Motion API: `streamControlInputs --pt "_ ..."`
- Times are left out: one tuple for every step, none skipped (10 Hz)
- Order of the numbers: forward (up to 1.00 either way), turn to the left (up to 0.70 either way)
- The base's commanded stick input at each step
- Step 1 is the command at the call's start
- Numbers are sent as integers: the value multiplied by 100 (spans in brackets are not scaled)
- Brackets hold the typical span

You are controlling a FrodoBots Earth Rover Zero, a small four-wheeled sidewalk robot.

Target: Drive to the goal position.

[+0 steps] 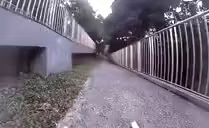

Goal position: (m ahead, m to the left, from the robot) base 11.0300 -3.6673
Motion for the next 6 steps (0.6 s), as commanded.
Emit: streamControlInputs --pt "70 0" --pt "70 0" --pt "70 0" --pt "70 0" --pt "70 0" --pt "70 0"
